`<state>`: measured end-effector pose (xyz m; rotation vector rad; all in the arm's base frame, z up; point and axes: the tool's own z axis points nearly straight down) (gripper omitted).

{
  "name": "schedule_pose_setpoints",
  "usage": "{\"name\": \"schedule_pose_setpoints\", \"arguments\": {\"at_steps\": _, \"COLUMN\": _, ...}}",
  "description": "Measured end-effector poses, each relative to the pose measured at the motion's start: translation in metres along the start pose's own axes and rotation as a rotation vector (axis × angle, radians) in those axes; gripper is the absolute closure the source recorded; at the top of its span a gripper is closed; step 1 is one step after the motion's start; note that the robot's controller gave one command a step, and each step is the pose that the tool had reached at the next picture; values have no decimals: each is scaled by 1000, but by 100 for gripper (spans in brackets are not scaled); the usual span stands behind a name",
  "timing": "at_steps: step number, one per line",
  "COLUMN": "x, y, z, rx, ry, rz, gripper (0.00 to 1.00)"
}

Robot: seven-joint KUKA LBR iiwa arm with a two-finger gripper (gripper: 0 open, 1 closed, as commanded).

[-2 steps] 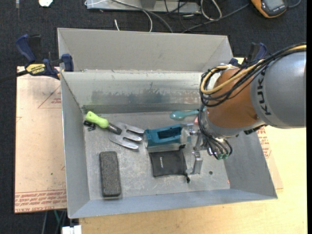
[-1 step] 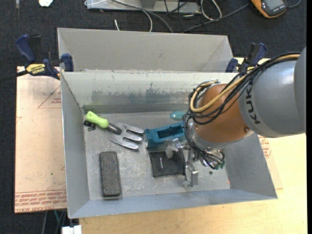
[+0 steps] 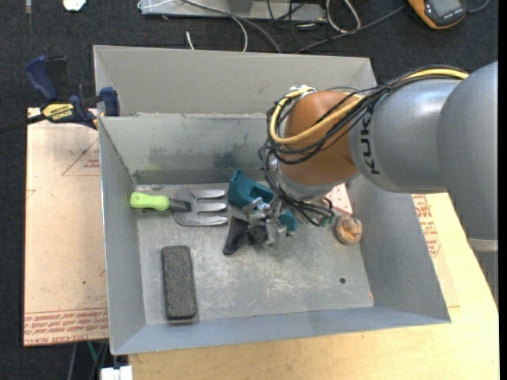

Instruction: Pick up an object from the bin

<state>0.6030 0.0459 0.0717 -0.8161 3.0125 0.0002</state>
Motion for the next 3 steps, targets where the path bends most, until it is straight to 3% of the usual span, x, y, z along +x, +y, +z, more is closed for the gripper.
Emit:
{"name": "schedule_pose_setpoints", "arguments": {"at_steps": 1, "x": 0, "y": 0, "z": 0, "rx": 0, "ry": 0, "rz": 1, "gripper": 100}}
{"name": "schedule_pose_setpoints", "arguments": {"at_steps": 3, "x": -3, "y": 2, "z": -133, "rx": -4, "ry": 10, "rz": 10, "gripper": 100}}
